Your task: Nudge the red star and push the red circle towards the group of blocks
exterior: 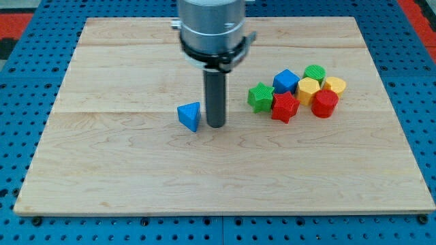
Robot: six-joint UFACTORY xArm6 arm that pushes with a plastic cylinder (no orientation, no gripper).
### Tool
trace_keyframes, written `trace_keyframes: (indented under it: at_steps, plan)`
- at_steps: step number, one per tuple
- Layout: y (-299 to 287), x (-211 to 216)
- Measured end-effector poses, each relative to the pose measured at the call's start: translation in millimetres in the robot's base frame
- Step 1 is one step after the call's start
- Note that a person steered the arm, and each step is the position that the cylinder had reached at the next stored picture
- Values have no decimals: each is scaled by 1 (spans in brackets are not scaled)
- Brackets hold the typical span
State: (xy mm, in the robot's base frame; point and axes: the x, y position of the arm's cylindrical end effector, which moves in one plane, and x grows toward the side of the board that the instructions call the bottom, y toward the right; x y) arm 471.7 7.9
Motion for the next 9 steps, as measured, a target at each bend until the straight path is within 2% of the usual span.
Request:
trace_keyframes:
  at_steps: [1,2,3,4,5,6,8,9]
  plan:
    - [50,15]
    - [128,1]
    - [231,0]
    - [246,-18]
    - [156,-22]
    - [66,-53]
    - [69,-69]
    - [70,-97]
